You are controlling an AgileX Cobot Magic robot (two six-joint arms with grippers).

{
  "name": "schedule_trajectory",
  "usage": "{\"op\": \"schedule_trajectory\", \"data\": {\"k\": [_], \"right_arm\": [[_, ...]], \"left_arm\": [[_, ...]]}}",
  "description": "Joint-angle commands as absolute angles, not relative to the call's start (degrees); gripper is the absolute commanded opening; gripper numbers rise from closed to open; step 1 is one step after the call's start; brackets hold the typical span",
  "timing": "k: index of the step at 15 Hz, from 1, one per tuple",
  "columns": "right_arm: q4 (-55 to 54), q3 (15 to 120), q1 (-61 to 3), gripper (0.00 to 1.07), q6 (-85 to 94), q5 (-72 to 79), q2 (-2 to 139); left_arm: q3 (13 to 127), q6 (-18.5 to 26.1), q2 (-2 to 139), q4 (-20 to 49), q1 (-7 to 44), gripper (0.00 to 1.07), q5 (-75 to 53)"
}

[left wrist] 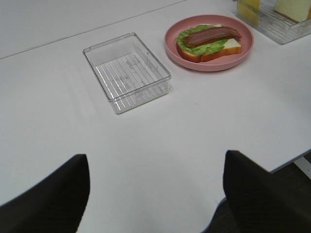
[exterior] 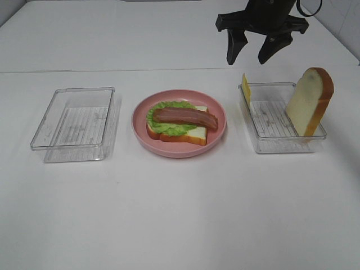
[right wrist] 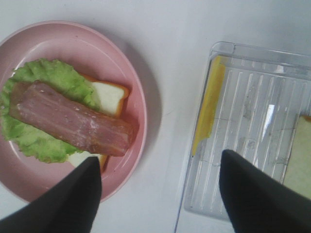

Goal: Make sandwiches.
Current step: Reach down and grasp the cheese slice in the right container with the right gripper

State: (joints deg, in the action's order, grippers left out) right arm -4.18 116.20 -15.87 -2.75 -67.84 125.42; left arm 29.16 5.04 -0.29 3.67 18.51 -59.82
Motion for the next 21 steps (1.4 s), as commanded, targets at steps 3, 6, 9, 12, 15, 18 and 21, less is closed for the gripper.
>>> {"op": "schedule_trajectory", "data": {"k": [3, 6, 9, 12, 15, 18, 21], "right_arm": [[-3.72, 116.43, -14.44, 0.64, -3.09, -64.23, 129.77], [-3.67, 116.43, -13.41, 0.63, -3.09, -61.71, 132.64], [-4.07, 116.43, -12.66, 0.59, -3.09, -59.13, 134.42], [-4.07, 116.43, -12.66, 0.54, -3.09, -58.61, 135.68], [-4.07, 116.43, -12.66, 0.29, -3.09, -58.33, 135.73], [-4.07, 116.43, -12.66, 0.01, -3.09, -58.61, 135.73], [-4.07, 116.43, -12.66, 0.00, -3.09, -58.73, 135.22]], "left_arm": [[28.99, 5.16, -1.49, 4.18, 18.62, 0.73, -59.70], [28.99, 5.16, -1.49, 4.18, 18.62, 0.73, -59.70], [28.99, 5.16, -1.49, 4.18, 18.62, 0.73, -59.70], [28.99, 5.16, -1.49, 4.18, 18.62, 0.73, -59.70], [28.99, 5.16, -1.49, 4.18, 18.62, 0.73, -59.70], [28.99, 5.16, -1.49, 4.18, 18.62, 0.73, -59.70], [28.99, 5.16, -1.49, 4.18, 18.62, 0.73, -59.70]]}}
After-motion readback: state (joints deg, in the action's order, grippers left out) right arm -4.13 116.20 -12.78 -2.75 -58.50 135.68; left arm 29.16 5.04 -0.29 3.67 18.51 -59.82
